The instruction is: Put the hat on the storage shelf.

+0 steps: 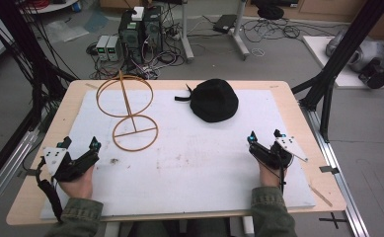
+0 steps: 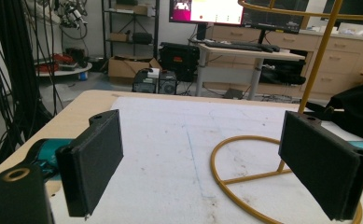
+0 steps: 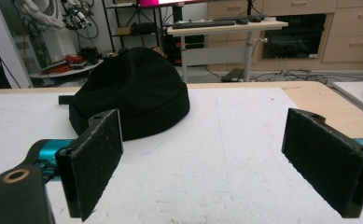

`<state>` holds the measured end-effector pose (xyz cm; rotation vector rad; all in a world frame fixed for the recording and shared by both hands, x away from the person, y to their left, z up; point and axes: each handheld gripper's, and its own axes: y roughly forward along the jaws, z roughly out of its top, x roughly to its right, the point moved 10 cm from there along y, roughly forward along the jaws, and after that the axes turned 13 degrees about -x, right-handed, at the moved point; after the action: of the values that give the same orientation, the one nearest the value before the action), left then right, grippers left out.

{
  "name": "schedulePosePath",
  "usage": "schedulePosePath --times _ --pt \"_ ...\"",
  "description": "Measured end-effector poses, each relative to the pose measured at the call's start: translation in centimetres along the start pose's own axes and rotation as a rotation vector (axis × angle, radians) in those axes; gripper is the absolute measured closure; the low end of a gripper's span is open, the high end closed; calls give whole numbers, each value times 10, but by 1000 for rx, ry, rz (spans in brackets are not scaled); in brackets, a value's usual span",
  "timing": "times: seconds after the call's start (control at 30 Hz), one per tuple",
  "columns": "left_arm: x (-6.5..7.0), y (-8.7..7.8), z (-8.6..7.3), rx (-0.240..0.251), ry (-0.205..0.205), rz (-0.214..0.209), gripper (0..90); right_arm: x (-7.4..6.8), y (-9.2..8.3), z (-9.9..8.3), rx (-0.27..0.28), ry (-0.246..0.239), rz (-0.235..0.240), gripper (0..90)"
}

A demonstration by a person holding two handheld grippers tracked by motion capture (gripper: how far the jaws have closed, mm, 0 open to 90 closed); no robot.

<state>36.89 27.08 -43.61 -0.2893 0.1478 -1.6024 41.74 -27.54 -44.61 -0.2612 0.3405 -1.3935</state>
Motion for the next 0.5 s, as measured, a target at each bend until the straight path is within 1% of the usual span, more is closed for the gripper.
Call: schedulePosePath --times 0.03,0.07,0.17,0.23,0.27,0.43,0.47,0.5 --pt "0 0 0 0 0 0 140 0 0 0 0 0 0 116" --pt "0 0 0 2 3 3 140 1 -1 1 11 -5 -6 116" --pt "0 0 -1 -3 10 1 140 1 -1 1 9 0 -4 116" --pt "1 1 -2 -7 9 -3 140 1 -1 1 9 0 -7 116" --pt "2 1 -2 -11 5 -9 140 0 -1 -1 1 6 -3 116" --pt "2 1 -2 -8 4 -6 140 -1 0 -2 -3 8 3 116" --pt "1 0 -2 -7 -1 -4 140 -2 0 -2 -5 9 4 112" --pt "1 0 -2 -7 -1 -4 140 -3 0 -1 -5 18 9 107"
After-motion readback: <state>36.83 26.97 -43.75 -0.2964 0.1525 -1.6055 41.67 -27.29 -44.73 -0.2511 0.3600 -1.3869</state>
